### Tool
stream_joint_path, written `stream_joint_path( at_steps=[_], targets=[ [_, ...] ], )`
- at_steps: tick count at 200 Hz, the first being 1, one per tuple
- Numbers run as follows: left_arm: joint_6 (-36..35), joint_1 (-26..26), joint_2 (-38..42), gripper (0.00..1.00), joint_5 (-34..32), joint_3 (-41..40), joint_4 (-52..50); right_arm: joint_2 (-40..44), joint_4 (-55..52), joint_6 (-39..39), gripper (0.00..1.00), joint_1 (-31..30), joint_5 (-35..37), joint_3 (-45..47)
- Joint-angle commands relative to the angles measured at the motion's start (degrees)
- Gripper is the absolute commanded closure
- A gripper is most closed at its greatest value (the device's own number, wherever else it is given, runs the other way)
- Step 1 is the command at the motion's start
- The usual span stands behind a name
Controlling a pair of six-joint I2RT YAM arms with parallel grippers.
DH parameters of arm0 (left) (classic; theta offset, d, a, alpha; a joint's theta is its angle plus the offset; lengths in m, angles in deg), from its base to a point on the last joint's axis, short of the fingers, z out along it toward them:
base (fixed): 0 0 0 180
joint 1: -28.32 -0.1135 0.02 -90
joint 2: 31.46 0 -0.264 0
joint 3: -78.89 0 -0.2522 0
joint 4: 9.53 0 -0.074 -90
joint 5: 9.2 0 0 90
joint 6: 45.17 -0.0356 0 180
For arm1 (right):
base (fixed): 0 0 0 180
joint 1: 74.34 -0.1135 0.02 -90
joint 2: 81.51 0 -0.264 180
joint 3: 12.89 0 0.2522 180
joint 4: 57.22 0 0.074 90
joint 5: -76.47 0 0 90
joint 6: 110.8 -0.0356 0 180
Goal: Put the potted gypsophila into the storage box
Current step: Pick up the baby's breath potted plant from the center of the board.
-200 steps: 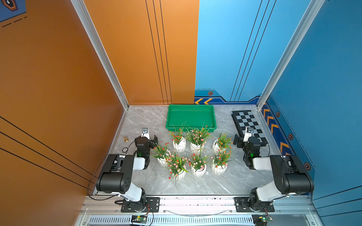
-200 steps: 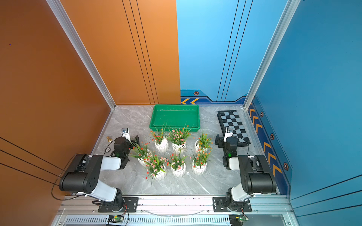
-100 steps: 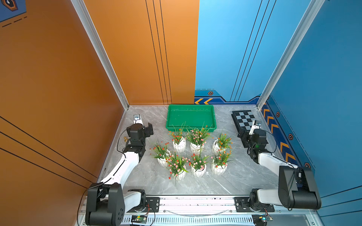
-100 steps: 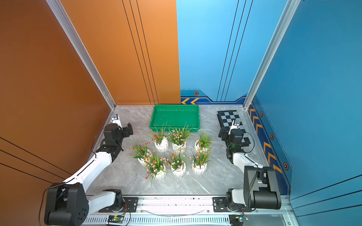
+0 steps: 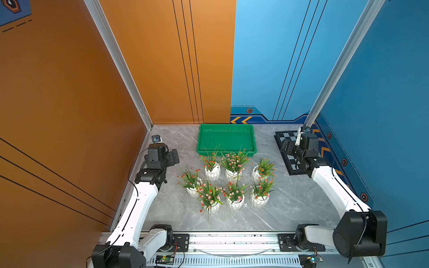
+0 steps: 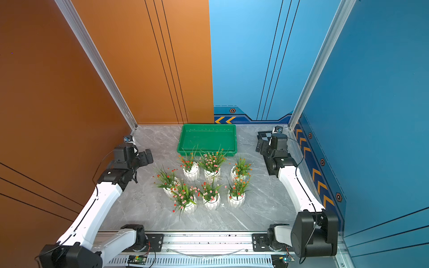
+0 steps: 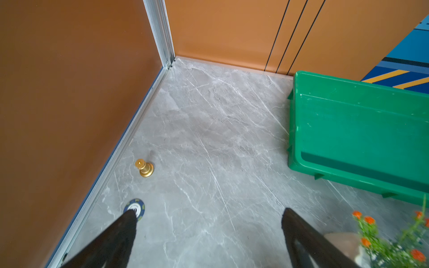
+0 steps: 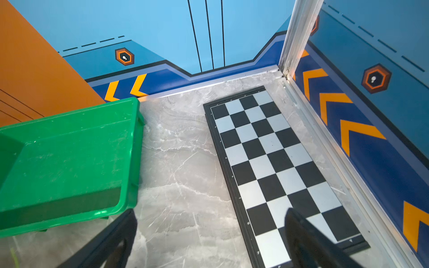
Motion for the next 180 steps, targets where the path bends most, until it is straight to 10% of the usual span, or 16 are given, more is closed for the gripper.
stream_joint_path(
  at_steps=[1,92,180],
  targets=[
    [1.56,-0.59,-0.22,0.02,4.72,2.50,-7.48,-2.97,-17.45,-2.81,0.00,-0.05,-2.18,-5.23],
    [1.61,-1.12,-3.35,0.02,11.34,8.99,-14.94,-3.34,-38.35,-5.04,0.00,10.28,-10.95,-10.29],
    [1.43,-1.12,-6.25,0.02,14.19,10.95,-16.13,-5.05,-40.90,-3.81,0.06,8.05,-11.73,-5.17]
  ],
)
